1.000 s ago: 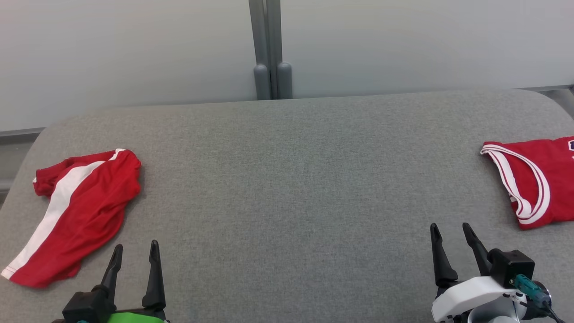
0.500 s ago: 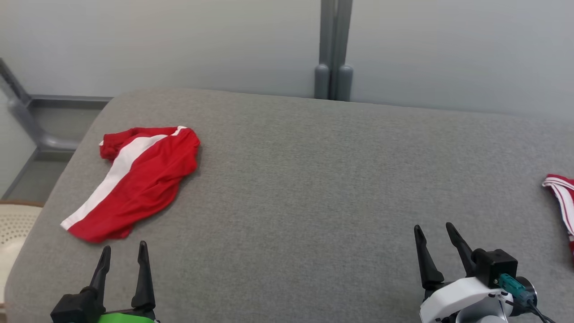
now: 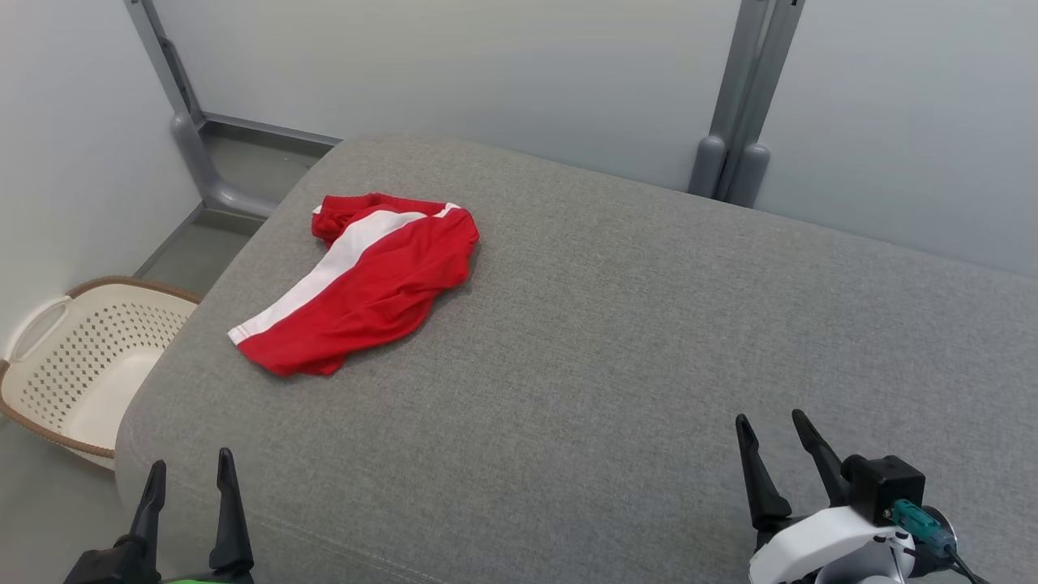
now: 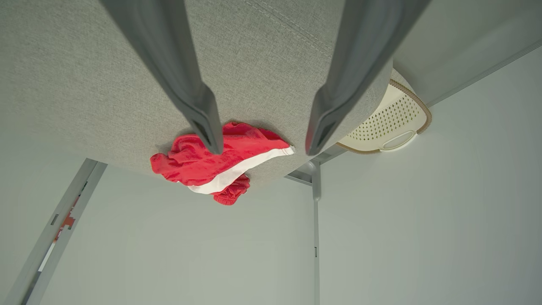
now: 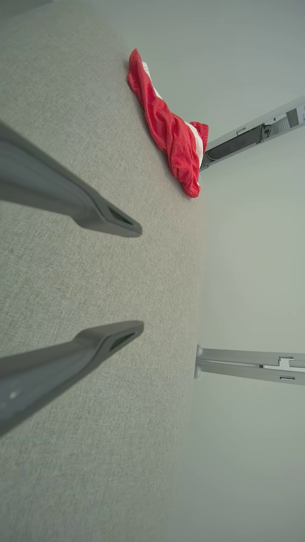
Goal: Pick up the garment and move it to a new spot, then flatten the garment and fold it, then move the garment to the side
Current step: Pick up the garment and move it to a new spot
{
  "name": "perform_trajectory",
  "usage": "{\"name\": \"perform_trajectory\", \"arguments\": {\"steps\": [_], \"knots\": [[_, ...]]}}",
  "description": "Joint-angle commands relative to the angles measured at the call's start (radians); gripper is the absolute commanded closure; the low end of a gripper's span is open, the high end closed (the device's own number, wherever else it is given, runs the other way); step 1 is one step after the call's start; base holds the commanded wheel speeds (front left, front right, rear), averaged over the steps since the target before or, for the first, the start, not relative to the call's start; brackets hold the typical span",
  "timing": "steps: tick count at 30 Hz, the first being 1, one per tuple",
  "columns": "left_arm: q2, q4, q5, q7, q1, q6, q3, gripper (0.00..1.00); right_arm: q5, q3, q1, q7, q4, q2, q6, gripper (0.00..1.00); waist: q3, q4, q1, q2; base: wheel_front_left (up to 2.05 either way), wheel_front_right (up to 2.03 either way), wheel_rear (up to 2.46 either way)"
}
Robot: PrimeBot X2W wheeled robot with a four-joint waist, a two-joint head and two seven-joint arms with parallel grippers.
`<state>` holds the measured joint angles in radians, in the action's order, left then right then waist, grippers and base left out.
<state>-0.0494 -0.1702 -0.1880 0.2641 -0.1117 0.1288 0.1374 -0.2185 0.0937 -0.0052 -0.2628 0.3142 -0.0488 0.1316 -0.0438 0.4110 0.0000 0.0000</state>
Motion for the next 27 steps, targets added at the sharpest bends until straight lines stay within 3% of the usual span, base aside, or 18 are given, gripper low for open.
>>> {"name": "perform_trajectory", "arguments": {"steps": [1, 14, 20, 27], "knots": [[-0.003, 0.002, 0.004, 0.0, -0.008, 0.002, 0.006, 0.0, -0.004, 0.001, 0.009, -0.003, -0.003, -0.003, -0.002, 0.0, 0.001, 0.015, 0.0, 0.0, 0.0, 0.0, 0.0], [-0.002, -0.04, 0.018, 0.0, 0.051, -0.003, -0.005, 0.0, 0.005, 0.004, 0.006, -0.003, -0.003, -0.003, -0.002, 0.0, 0.018, -0.007, 0.0, 0.0, 0.0, 0.0, 0.0], [-0.01, -0.186, 0.04, 0.0, 0.205, -0.001, 0.011, 0.0, 0.04, 0.01, -0.021, -0.003, -0.011, -0.007, -0.002, 0.0, 0.075, -0.036, 0.0, 0.0, 0.0, 0.0, 0.0], [-0.025, -0.441, -0.01, -0.008, 0.45, -0.001, 0.031, 0.0, 0.067, 0.038, -0.06, 0.005, -0.038, -0.049, -0.002, 0.0, 0.17, -0.111, 0.0, 0.0, 0.0, 0.0, 0.0]]}}
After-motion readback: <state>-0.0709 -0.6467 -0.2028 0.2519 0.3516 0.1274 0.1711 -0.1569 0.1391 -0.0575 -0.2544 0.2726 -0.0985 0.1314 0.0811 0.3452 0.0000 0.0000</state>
